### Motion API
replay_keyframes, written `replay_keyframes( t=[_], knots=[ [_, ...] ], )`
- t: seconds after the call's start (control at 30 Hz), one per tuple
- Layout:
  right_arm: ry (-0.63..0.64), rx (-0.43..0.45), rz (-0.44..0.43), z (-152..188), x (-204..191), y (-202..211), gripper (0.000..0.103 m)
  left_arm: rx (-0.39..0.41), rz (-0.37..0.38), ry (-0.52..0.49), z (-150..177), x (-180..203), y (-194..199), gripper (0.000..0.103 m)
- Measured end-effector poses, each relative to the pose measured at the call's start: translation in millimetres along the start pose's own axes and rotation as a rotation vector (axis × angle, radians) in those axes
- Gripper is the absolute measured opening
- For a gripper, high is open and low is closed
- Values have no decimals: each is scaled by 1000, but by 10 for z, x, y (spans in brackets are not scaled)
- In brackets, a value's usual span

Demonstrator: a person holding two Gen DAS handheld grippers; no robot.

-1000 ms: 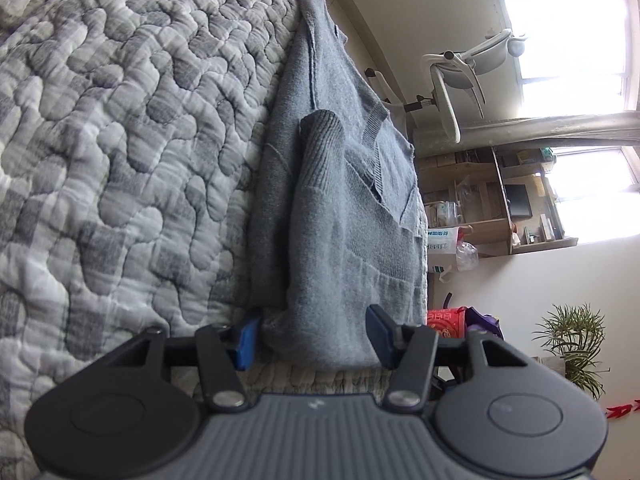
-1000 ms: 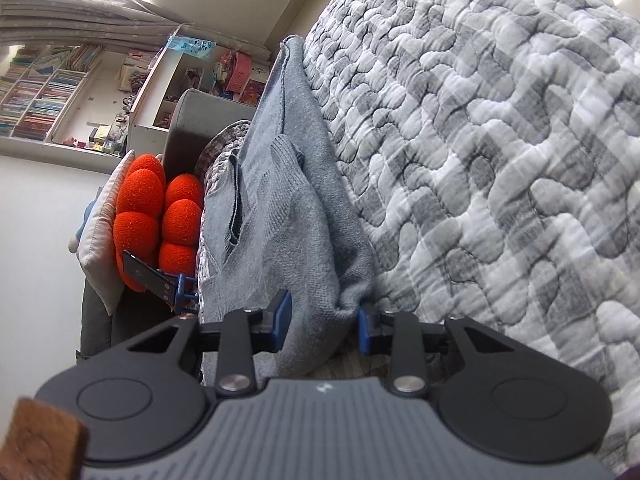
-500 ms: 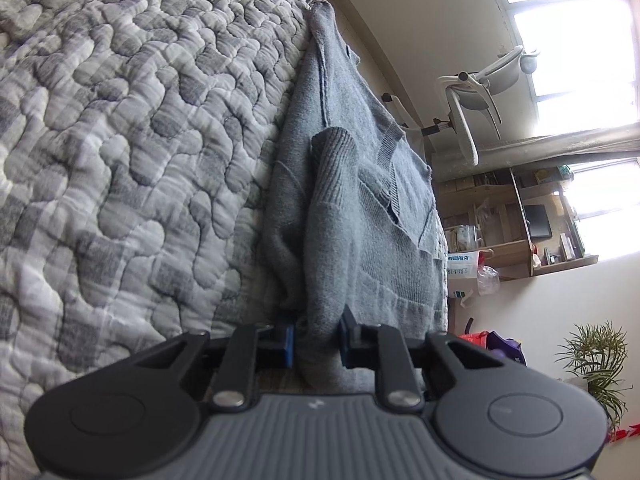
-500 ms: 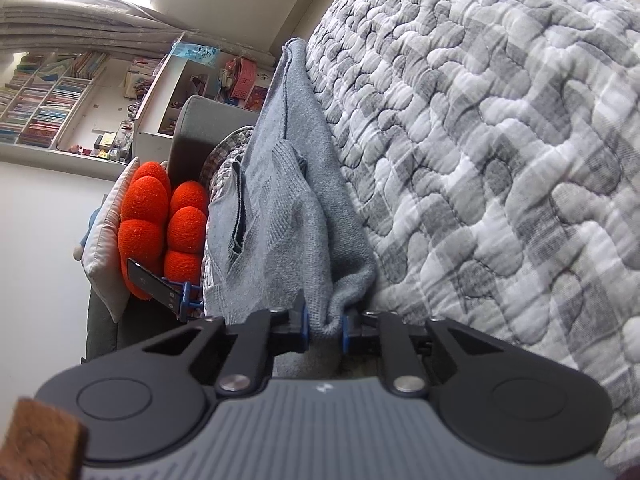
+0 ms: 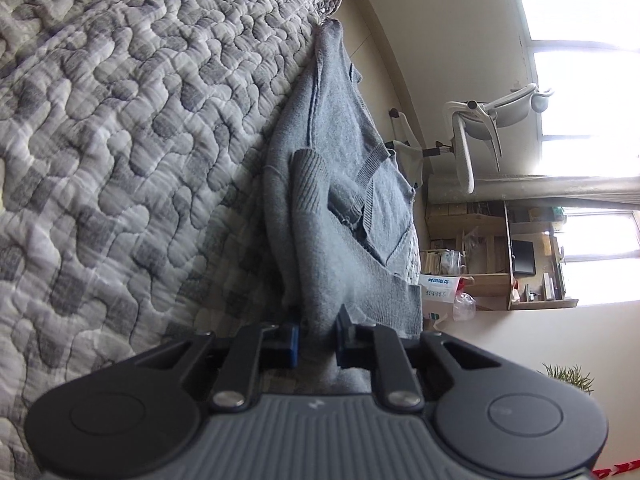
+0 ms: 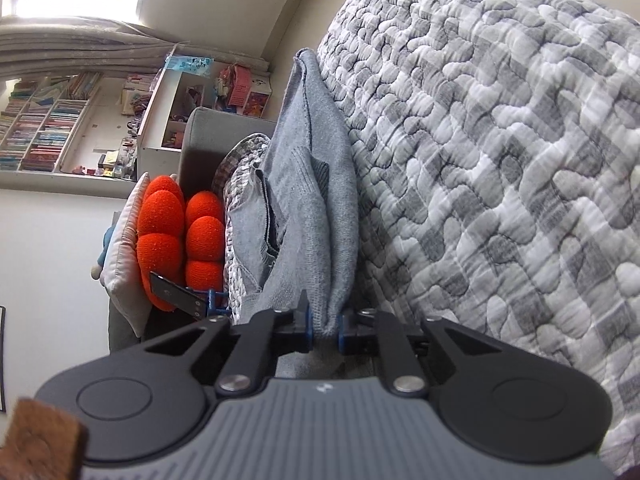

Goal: Fold clothes

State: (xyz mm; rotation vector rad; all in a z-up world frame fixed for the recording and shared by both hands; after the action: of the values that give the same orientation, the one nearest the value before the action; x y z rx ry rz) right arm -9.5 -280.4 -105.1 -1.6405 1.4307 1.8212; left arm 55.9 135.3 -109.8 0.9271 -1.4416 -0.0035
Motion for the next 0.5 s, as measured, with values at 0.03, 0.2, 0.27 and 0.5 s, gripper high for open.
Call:
replay_keyframes(
  t=[0.03, 0.2, 0.27, 0.5],
  knots=[
    [0, 1, 1, 9, -19, 12, 13, 3, -2, -3, 11, 5, 32, 15],
    [18, 2, 1, 75, -125, 103, 12, 7, -5, -16, 55, 14, 177, 15],
    [27, -1, 2, 105, -151, 147, 12, 3, -8, -23, 80, 15, 223, 15],
    [30, -17, 21, 261, -116, 334, 12, -50, -50, -74, 304, -43, 319, 15]
  ],
)
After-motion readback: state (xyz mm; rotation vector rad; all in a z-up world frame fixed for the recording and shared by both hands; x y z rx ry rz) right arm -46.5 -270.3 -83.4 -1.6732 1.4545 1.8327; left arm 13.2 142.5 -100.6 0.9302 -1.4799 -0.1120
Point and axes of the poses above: each gripper's, at about its wrist camera, not at the fingertips, and y roughly against the way its jaws point, x to its right, z to its underside, the point moved 4 cm from there along -y, roughly the way its jaws point, and after that the axes turned 9 degrees about x, right-handed, at the moved point
